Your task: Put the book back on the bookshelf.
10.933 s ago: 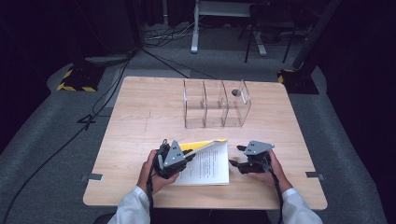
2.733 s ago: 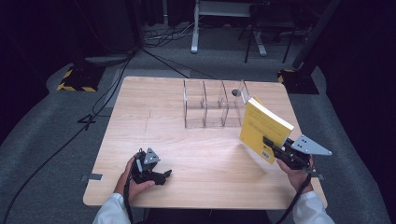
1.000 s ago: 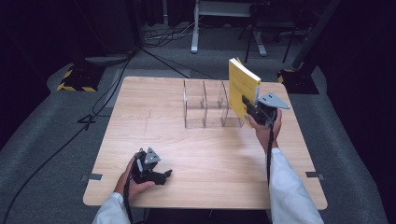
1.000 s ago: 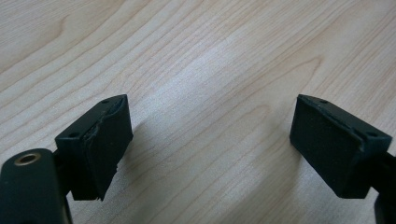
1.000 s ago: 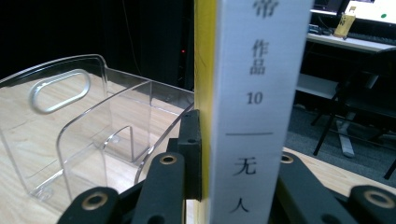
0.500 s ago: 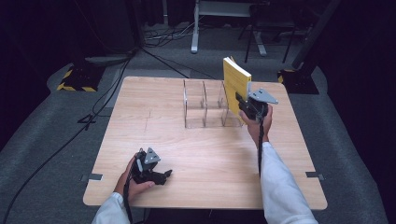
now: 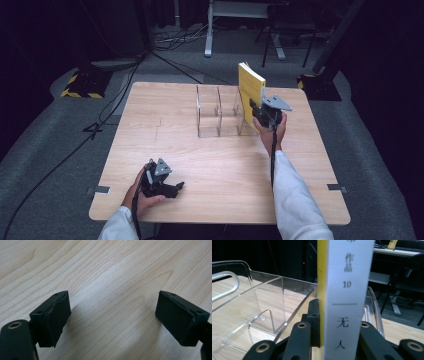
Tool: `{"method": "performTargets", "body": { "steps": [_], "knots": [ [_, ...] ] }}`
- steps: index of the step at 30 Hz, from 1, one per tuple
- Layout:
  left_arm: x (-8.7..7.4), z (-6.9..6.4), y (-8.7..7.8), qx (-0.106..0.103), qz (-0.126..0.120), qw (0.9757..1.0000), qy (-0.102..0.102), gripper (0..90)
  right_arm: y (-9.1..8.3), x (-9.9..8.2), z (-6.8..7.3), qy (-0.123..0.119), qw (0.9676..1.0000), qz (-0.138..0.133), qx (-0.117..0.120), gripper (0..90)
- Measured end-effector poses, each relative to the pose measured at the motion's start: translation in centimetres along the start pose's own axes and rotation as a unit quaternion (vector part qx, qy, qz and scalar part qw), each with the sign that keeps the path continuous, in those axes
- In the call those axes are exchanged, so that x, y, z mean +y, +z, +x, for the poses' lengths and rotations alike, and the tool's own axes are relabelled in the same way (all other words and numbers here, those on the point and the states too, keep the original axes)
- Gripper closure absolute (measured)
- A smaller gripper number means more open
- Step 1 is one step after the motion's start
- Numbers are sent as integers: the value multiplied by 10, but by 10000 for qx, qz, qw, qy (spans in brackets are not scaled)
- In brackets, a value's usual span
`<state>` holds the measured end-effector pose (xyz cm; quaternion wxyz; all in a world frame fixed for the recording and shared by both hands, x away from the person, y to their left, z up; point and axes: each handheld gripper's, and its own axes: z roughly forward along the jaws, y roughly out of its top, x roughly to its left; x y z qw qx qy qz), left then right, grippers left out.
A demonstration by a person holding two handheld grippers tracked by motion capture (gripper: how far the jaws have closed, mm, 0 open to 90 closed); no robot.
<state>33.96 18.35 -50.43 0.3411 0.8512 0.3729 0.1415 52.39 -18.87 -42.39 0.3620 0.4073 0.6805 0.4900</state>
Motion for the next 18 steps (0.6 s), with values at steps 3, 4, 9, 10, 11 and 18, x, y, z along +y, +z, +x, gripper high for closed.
{"method": "performTargets", "body": {
  "steps": [3,4,9,10,11,18],
  "knots": [
    [0,0,0,0,-1,10000,-1,135,2,-3,-1,-12,10000,15,-29,758],
    [0,0,0,0,-1,10000,-1,135,3,-4,-1,-2,10000,26,-18,758],
    [0,0,0,1,0,10000,-2,135,3,-5,-3,-5,10000,6,34,757],
    [0,0,0,0,-1,10000,0,135,2,-6,-3,-20,10000,9,21,756],
    [0,0,0,1,-1,10000,1,134,1,-7,-3,11,10000,8,22,755],
    [-1,-4,-1,104,-30,9999,9,145,-8,-14,2,-175,9998,72,17,751]
  ]
}}
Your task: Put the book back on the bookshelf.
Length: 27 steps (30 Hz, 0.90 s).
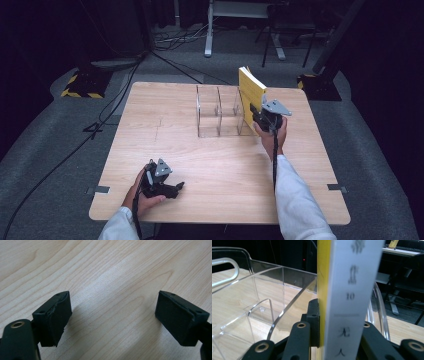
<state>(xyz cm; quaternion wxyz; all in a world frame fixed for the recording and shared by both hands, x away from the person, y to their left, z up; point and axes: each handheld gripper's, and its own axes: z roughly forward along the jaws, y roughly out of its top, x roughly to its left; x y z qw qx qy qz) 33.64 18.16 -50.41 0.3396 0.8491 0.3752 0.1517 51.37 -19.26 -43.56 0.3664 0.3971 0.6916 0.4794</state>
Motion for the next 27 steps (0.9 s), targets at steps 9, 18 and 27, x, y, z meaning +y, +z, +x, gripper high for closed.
{"method": "performTargets", "body": {
  "steps": [9,18,27],
  "knots": [
    [0,1,1,-32,16,10000,-49,144,-3,-13,-6,203,9997,125,66,745],
    [0,1,1,-20,17,10000,-43,143,-6,-19,-13,381,9991,171,6,729],
    [1,1,1,-42,30,10000,-43,143,-17,-30,-8,126,9993,344,0,674]
  ]
}}
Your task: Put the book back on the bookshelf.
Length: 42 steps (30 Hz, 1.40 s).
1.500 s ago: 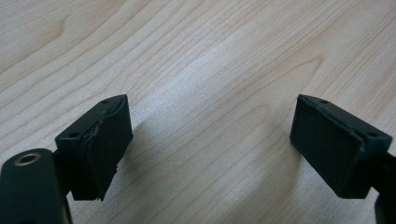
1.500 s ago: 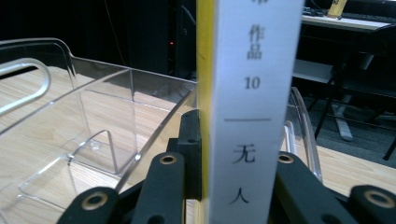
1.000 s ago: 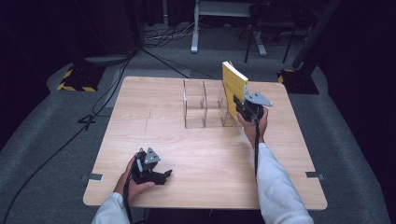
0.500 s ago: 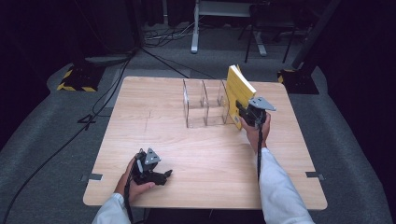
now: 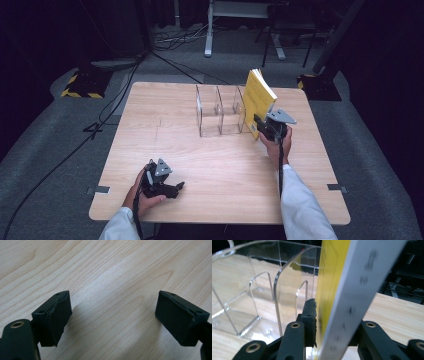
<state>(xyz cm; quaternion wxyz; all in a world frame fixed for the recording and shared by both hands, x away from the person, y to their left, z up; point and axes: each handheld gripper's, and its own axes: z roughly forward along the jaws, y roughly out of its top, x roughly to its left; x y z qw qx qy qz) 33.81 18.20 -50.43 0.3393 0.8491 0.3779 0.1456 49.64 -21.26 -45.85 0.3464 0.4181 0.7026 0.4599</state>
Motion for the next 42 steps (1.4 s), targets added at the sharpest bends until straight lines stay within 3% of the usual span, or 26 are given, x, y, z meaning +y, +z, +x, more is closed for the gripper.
{"method": "performTargets", "body": {
  "steps": [11,24,35,42],
  "knots": [
    [1,-1,1,1,-16,10000,-69,140,-17,-19,-8,-186,9996,187,-52,652],
    [1,0,1,2,-7,10000,-36,140,-31,-25,-14,-238,9992,283,127,651],
    [1,0,1,3,-8,10000,-35,140,-46,-17,-23,-239,9975,394,541,648],
    [1,0,1,3,-7,10000,-36,140,-58,-11,-27,-340,9942,572,846,626]
  ]
}}
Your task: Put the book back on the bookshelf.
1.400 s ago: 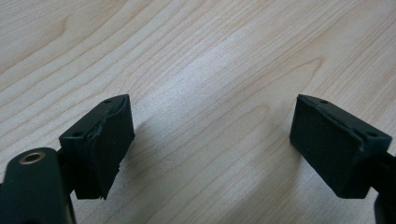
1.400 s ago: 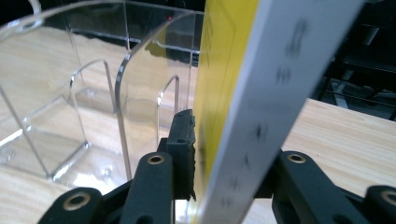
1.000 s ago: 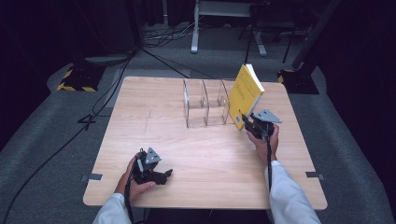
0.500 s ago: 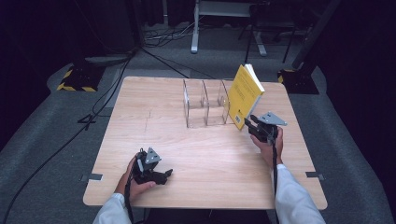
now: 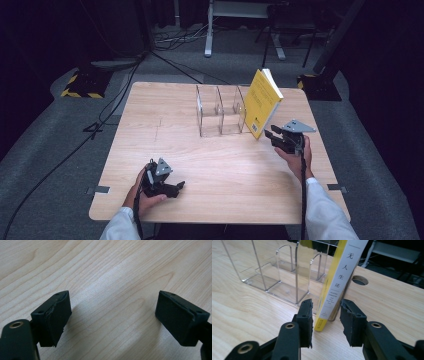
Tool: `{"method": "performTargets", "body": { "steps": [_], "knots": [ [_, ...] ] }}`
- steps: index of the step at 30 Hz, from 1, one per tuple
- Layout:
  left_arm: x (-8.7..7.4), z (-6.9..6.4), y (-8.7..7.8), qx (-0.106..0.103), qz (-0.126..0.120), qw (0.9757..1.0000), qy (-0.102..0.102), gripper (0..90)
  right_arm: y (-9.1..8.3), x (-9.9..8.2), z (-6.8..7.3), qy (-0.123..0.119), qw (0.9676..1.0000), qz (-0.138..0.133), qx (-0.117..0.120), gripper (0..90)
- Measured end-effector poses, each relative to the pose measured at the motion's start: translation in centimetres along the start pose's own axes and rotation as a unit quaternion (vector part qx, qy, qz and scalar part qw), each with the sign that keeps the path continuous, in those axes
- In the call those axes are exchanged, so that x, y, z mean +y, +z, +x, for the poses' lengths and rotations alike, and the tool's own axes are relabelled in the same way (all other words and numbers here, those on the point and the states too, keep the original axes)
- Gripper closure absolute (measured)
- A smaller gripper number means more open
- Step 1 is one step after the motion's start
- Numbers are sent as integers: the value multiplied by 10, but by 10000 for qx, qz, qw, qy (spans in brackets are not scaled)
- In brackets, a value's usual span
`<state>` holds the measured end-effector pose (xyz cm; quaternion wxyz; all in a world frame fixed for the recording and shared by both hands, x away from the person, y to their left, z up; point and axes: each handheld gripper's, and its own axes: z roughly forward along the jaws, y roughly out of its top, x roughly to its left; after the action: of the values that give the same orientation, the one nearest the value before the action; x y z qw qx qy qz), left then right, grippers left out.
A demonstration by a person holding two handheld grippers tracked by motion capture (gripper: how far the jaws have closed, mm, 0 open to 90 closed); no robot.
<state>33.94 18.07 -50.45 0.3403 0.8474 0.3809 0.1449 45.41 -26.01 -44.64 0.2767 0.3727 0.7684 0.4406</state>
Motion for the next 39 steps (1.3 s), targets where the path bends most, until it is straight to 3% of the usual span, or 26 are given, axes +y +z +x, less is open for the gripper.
{"method": "performTargets", "body": {
  "steps": [14,18,28,39],
  "knots": [
    [0,0,0,-1,-1,10000,0,140,-18,5,2,-231,9992,220,231,556],
    [0,0,0,1,0,10000,0,140,-23,5,2,-252,9982,352,405,511],
    [0,0,0,0,-2,10000,1,140,-37,3,3,-444,9966,543,430,439],
    [0,0,0,0,-1,10000,0,140,-48,-4,10,-831,9922,749,544,363]
  ]
}}
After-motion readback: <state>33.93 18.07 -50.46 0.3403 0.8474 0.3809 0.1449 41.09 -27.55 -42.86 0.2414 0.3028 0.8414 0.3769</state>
